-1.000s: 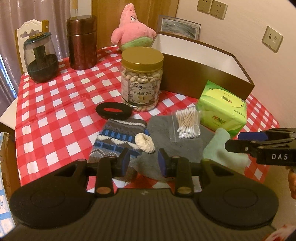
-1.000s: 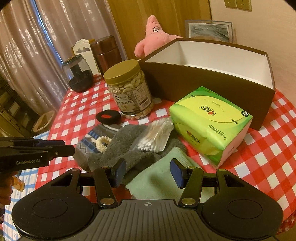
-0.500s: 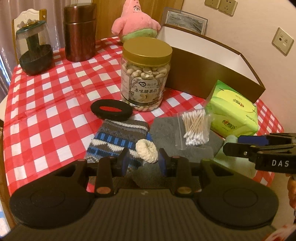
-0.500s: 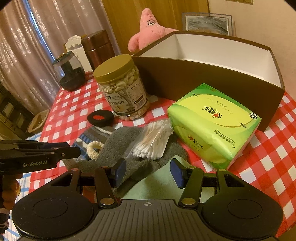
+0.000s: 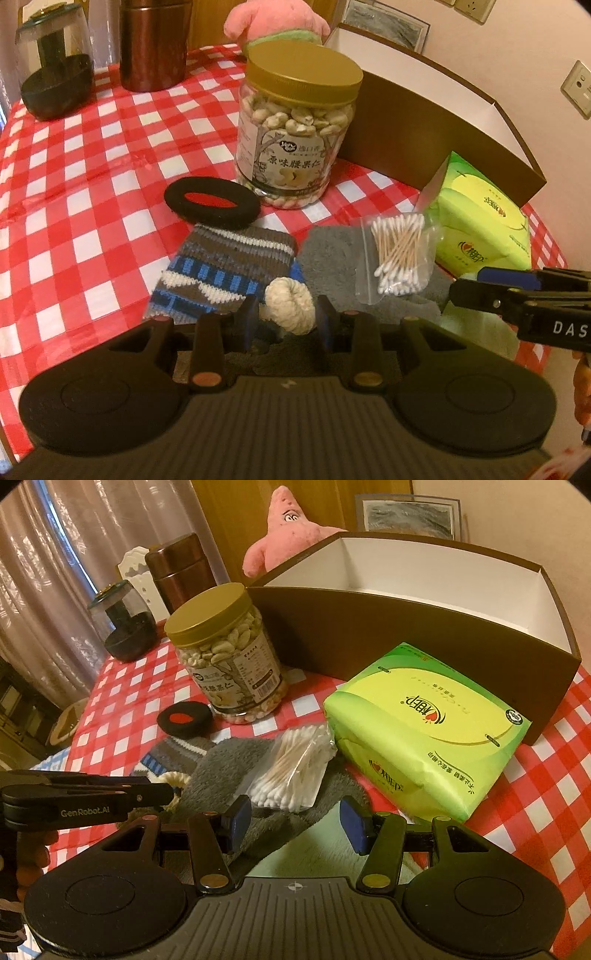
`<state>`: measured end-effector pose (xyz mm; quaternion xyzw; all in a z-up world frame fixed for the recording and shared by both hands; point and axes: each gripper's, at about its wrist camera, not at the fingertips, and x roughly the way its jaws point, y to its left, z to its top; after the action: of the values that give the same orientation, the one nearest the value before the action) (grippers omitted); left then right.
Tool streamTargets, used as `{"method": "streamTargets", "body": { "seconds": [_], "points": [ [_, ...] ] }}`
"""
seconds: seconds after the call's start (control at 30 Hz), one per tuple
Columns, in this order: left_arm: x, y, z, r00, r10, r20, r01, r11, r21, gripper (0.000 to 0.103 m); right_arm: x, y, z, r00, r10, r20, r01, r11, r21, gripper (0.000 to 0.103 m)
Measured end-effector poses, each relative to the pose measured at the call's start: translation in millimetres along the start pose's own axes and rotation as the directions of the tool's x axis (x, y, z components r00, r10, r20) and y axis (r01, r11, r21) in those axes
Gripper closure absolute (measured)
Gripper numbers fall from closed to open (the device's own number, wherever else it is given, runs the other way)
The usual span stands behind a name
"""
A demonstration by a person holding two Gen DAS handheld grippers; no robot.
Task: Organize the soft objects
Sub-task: 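Grasp the white coiled scrunchie with the left tool while the right tool grasps the cotton swab bag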
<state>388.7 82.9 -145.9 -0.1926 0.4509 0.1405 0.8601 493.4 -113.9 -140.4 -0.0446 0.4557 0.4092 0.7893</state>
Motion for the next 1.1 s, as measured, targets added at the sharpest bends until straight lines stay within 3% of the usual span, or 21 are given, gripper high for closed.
{"method": "streamTargets", "body": {
  "seconds": [0.23, 0.4, 0.57, 0.77, 0.97, 1.1],
  "points": [
    [8, 0, 2, 0.999, -0.032, -0.005, 0.032, 0.999, -0.019, 0.075, 4, -2, 2, 1.0, -0.007, -0.002, 0.007, 1.0, 0.004, 0.049],
    [5, 2, 1, 0.999, -0.051, 0.014, 0.051, 0.998, -0.022, 0.089, 7, -3, 4, 1.0, -0.014, -0.001, 0.014, 1.0, 0.011, 0.049],
    [-10, 5, 4, 0.996, -0.054, 0.071, 0.055, 0.998, -0.021, 0.091, 11, -2, 6, 1.0, -0.016, -0.001, 0.016, 1.0, 0.012, 0.049],
    [-30, 10, 11, 0.991, -0.002, 0.135, 0.002, 1.0, -0.003, 0.091, 21, 1, 10, 1.0, -0.011, -0.004, 0.011, 1.0, 0.007, 0.049],
    [-35, 18, 12, 0.989, 0.034, 0.143, -0.033, 0.999, -0.012, 0.091, 37, 7, 11, 1.0, -0.024, -0.013, 0.024, 1.0, -0.009, 0.049],
    [-37, 21, 9, 0.99, 0.042, 0.135, -0.04, 0.999, -0.017, 0.091, 46, 10, 9, 0.999, -0.035, -0.007, 0.035, 0.999, -0.042, 0.073]
  ]
}}
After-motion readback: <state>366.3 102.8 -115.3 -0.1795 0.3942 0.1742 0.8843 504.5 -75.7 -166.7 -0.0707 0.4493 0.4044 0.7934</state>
